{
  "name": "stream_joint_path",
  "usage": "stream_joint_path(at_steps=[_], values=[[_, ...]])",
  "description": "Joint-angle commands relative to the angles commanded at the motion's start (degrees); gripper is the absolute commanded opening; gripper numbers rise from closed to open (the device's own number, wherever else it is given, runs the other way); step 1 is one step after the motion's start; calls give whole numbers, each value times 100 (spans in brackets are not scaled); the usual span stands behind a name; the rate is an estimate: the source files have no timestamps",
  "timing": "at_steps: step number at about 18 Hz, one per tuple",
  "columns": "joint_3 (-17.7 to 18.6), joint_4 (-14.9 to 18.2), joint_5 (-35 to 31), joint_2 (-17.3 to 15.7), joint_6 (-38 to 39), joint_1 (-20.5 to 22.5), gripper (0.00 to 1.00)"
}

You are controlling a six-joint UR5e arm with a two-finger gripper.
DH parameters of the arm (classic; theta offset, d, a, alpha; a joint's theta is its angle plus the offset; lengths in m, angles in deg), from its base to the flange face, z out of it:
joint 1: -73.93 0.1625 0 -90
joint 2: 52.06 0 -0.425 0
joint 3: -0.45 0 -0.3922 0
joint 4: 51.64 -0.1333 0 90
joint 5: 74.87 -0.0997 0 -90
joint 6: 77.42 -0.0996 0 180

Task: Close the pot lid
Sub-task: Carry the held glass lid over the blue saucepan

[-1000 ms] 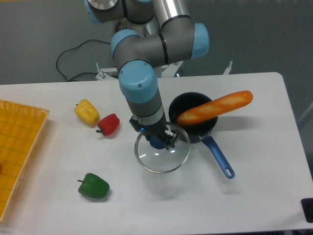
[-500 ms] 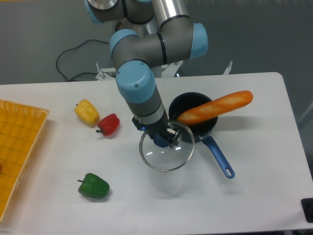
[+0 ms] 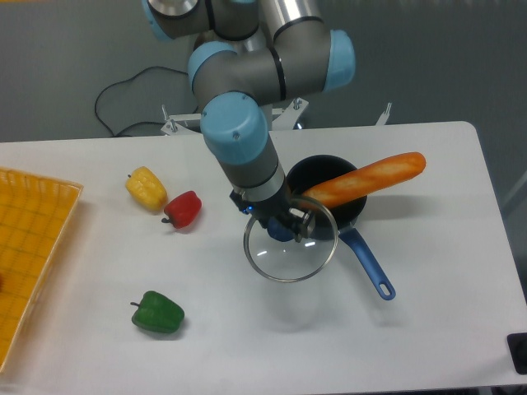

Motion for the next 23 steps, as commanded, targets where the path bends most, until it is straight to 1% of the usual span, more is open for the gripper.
stream_joint_path(at_steps=[2, 6, 8, 10, 15, 18, 23], values=[[9, 88, -193, -53, -220, -17, 55], [52, 80, -378, -62, -256, -61, 55], [359, 62, -615, -193, -352, -62, 55], [474, 71, -748, -238, -685, -53, 55], [545, 36, -730, -238, -766, -35, 55], [712, 1, -704, -238, -783, 0, 55], [747, -17, -669, -220, -1003, 79, 55]])
